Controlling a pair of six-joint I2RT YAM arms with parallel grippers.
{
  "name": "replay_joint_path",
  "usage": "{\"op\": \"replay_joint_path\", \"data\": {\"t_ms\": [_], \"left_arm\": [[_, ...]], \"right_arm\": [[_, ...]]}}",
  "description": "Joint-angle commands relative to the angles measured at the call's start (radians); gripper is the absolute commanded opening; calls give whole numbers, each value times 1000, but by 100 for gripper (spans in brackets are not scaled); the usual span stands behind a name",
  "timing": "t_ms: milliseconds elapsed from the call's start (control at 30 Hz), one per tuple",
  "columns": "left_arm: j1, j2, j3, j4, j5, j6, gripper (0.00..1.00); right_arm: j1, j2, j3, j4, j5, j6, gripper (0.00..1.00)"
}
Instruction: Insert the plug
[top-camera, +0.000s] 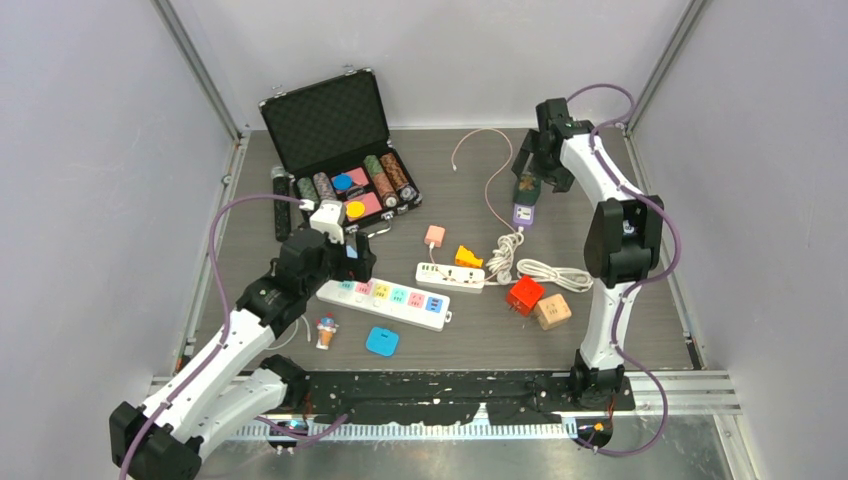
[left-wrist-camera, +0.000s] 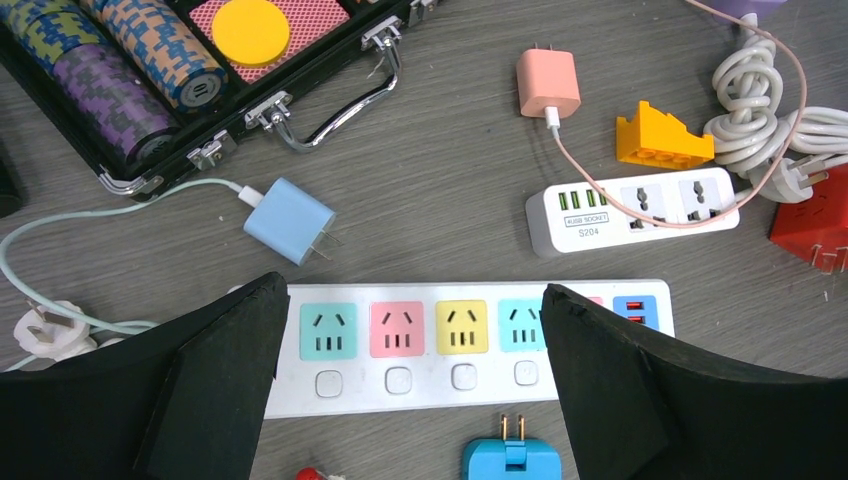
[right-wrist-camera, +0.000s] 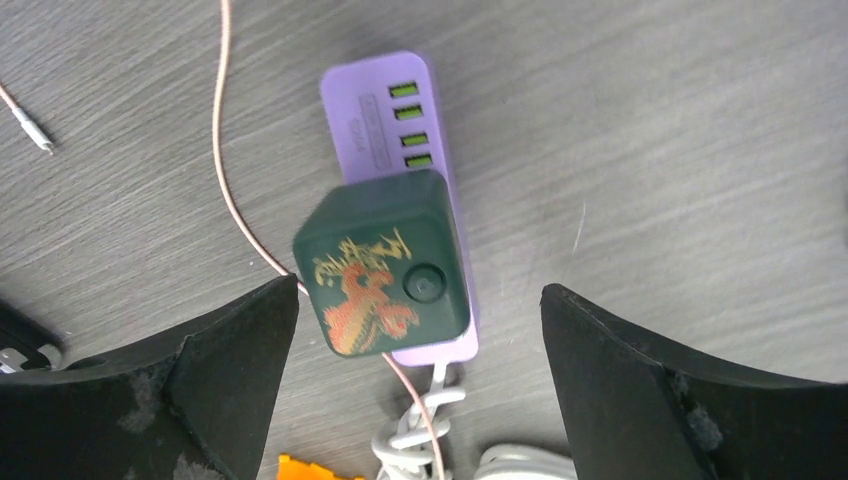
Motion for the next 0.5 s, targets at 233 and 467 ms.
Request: {"op": "replay_joint_path", "data": {"t_ms": [233,467], "left_arm": [[4,-4,-1,37,-13,11,96],[4,7,-1,45,-3,6,96]], "right_arm": [[1,79,122,64,-84,-232,97],[9,122,124,24,-95,-235,80]]}}
